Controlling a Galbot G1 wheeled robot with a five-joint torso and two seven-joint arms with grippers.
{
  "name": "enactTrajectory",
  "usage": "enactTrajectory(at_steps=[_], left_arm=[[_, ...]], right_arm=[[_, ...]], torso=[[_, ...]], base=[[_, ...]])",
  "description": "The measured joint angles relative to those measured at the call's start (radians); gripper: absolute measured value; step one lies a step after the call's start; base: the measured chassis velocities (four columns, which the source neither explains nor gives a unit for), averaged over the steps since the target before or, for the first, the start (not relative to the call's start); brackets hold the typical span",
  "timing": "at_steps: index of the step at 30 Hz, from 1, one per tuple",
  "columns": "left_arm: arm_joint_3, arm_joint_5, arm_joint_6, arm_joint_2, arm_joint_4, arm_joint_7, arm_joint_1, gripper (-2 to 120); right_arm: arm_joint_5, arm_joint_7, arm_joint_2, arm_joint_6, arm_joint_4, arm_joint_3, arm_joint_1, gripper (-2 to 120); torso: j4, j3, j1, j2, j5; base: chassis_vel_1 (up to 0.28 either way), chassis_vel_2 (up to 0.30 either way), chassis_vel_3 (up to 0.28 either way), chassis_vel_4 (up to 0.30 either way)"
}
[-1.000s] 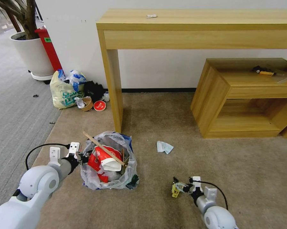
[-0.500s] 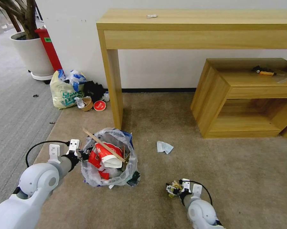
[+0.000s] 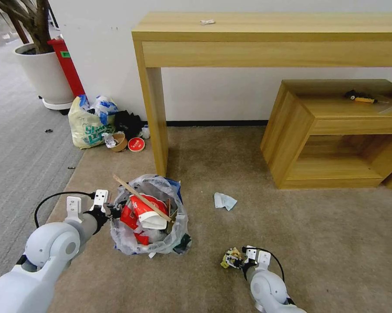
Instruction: Pick up the trash bin and place the garbage on the floor into it.
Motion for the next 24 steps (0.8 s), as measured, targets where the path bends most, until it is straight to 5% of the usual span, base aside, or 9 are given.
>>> enactTrajectory(at_steps=[24], left_arm=[[-0.002, 0.005, 0.000, -0.005, -0.012, 0.008, 0.009, 0]], right_arm=[[-0.051, 0.007, 0.004, 0.042, -0.020, -0.004, 0.009, 0]], torso=[[0.0001, 0.000, 0.000, 0.000, 0.0000]], base=[[0.000, 0.000, 0.000, 0.000]])
